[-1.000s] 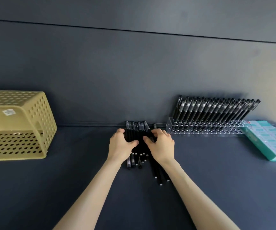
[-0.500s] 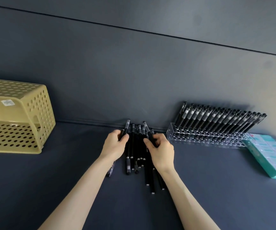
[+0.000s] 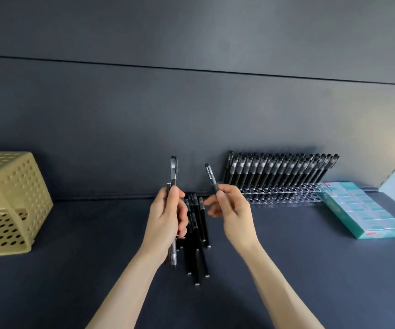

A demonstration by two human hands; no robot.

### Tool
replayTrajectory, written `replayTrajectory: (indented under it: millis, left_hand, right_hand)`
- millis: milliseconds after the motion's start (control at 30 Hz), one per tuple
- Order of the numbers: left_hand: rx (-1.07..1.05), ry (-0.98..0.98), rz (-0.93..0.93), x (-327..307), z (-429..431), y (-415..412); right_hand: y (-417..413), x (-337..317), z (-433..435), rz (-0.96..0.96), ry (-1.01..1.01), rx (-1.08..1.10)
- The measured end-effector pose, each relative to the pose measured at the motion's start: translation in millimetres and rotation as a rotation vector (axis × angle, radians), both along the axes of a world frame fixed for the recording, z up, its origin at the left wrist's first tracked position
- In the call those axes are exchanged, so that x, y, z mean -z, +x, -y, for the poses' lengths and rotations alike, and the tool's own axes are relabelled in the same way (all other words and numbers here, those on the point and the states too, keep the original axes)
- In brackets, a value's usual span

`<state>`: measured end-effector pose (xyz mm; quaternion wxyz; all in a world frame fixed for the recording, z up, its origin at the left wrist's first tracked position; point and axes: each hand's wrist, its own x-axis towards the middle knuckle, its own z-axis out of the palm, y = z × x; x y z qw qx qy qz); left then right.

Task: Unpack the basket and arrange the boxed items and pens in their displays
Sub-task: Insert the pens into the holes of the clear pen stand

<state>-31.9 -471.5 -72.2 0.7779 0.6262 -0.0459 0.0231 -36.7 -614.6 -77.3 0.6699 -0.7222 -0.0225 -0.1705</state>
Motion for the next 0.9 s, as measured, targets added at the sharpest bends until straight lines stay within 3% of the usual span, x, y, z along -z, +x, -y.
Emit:
replayTrajectory:
  millis: [300,600,900]
  left_hand:
    - [0.064,0.001,-0.012,2,128,-27]
    - [-0.04,0.044,-0.05,15,251,-49]
    - [-0.237,0.225,0.179,1,289,-30]
  right_hand:
    - [-33,-10,124,-0.049,0.066,-0.006]
    - [-37,-10,252,0.057,-0.281,0.097]
    - [3,-20,301,0.144,-0.248,0.232]
